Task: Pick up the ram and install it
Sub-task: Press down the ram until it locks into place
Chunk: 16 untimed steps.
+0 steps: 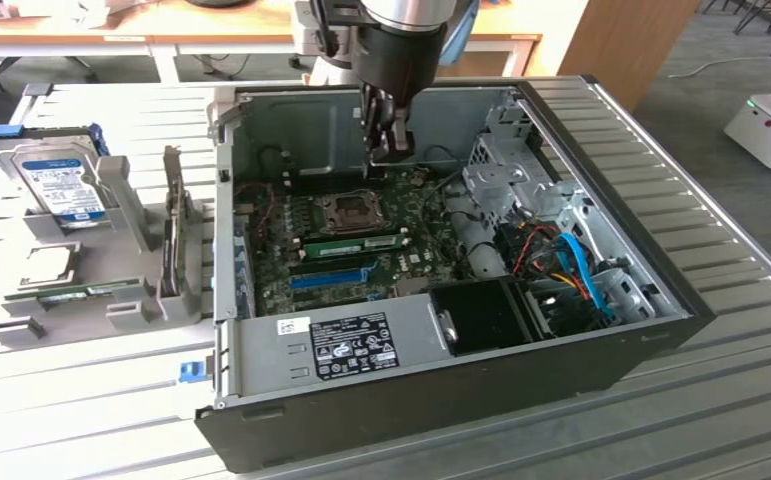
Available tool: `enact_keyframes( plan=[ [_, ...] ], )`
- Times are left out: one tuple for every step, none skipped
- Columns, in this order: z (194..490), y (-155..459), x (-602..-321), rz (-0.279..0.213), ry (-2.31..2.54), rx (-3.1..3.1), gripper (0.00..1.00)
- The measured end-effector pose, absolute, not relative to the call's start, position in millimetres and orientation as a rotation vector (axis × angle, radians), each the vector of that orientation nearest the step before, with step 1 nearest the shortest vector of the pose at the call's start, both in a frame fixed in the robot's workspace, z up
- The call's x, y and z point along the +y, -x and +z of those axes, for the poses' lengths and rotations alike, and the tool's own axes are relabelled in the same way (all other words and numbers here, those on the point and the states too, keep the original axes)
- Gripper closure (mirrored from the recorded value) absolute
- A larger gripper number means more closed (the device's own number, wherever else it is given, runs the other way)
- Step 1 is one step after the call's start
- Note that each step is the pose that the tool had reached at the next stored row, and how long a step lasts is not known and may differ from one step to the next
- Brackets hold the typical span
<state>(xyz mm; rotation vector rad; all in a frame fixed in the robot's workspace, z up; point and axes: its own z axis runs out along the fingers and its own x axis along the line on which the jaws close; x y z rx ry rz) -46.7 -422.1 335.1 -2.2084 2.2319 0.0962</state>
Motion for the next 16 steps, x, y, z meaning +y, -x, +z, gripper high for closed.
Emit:
enact_keyframes(
  plan=[
    [335.1, 46.7, -422.1, 0.096, 2.208, 2.232, 0.89],
    [335.1, 46.6, -422.1, 0.096, 2.208, 2.232, 0.89],
    [335.1, 46.6, -422.1, 0.096, 2.208, 2.232, 0.89],
    [335.1, 46.6, -422.1, 0.096, 2.208, 2.232, 0.89],
    [335.1, 46.6, -422.1, 0.096, 2.208, 2.232, 0.89],
    [335.1, 46.6, -422.1, 0.096, 2.208, 2.232, 0.89],
    [335.1, 46.6, -422.1, 0.096, 2.208, 2.232, 0.89],
    [335.1, 46.6, -422.1, 0.096, 2.208, 2.232, 0.89],
    [335.1, 46.6, -422.1, 0.096, 2.208, 2.232, 0.89],
    [335.1, 46.6, -422.1, 0.096, 2.208, 2.232, 0.89],
    [335.1, 46.6, -422.1, 0.096, 2.208, 2.232, 0.89],
    [335.1, 46.6, -422.1, 0.096, 2.208, 2.232, 0.89],
    [335.1, 46.6, -422.1, 0.096, 2.208, 2.232, 0.89],
    [335.1, 46.6, -422.1, 0.096, 2.207, 2.233, 0.89],
    [335.0, 46.6, -422.1, 0.096, 2.202, 2.237, 0.89],
    [335.0, 46.6, -422.1, 0.096, 2.196, 2.244, 0.89]
  ],
)
